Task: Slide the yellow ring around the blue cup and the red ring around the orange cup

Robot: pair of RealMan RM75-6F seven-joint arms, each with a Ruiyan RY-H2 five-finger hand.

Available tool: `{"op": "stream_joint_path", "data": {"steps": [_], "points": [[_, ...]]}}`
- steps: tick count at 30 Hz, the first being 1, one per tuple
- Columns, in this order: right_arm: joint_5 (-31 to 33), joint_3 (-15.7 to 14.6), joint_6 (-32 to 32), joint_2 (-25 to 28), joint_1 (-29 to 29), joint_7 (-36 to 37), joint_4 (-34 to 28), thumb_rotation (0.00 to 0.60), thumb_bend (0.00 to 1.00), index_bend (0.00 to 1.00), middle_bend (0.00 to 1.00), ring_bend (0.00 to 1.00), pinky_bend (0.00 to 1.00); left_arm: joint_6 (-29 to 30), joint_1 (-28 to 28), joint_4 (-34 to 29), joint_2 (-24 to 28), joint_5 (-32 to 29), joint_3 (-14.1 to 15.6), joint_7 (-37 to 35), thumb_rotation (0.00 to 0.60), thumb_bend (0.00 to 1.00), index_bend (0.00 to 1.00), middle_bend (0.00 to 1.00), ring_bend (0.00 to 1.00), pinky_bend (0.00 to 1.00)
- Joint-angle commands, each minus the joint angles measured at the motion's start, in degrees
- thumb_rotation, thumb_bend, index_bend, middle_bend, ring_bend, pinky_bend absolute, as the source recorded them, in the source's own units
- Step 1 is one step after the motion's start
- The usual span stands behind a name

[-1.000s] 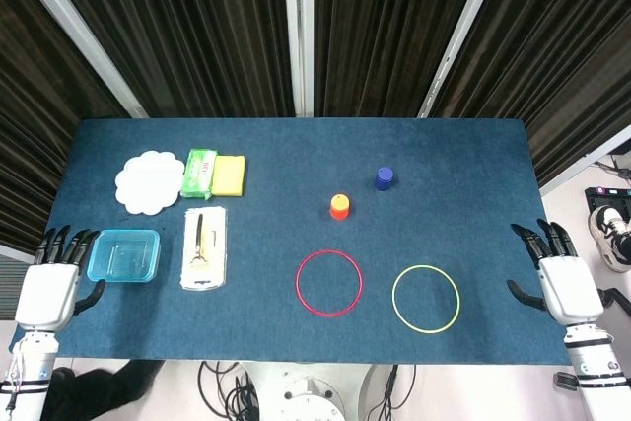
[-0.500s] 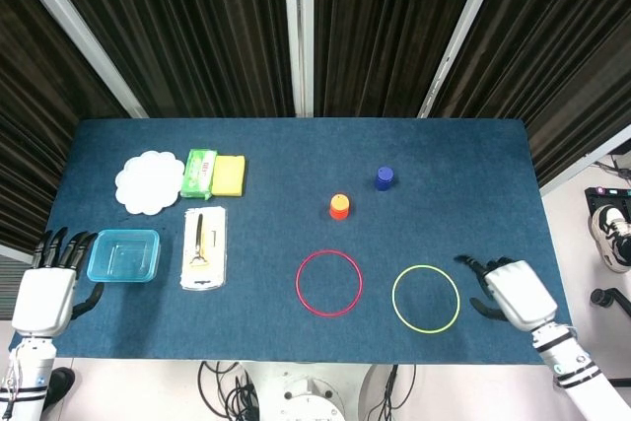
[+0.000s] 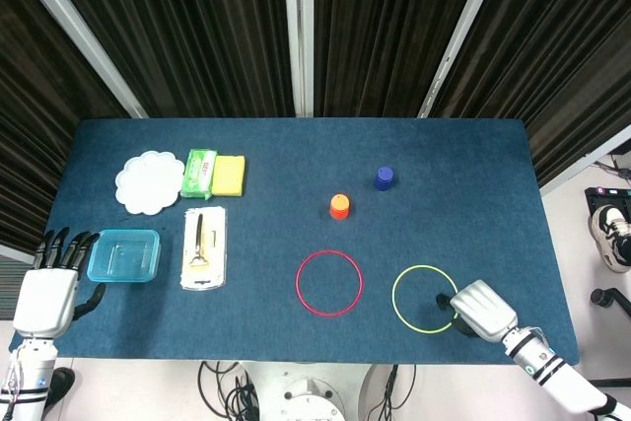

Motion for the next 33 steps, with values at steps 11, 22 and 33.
{"op": "stream_joint_path", "data": {"steps": [11, 22, 33], "points": [[-0.12, -2.35, 3.01, 0.06, 0.01, 3.3, 2.32, 0.6, 0.31, 0.49, 1.0, 1.0, 1.0, 0.21, 0.33, -0.36, 0.32, -0.1, -0.02, -0.07, 0.6, 0.27, 0.13, 0.12, 0.01, 0.0], [0.98, -3.26, 1.31, -0.53, 0.61, 3.27, 2.7, 0.6, 0.31, 0.51, 1.0, 1.0, 1.0, -0.12, 0.29, -0.32, 0.11, -0.16, -0.01, -0.1, 0.6, 0.27, 0.13, 0.12, 0.01, 0.0], [2.05, -3.33, 1.3, -1.71, 0.81, 3.58, 3.45, 0.6, 0.34, 0.61, 1.0, 1.0, 1.0, -0.18, 0.38, 0.28, -0.06, -0.14, 0.02, -0.68, 0.6, 0.27, 0.13, 0.12, 0.01, 0.0]]}}
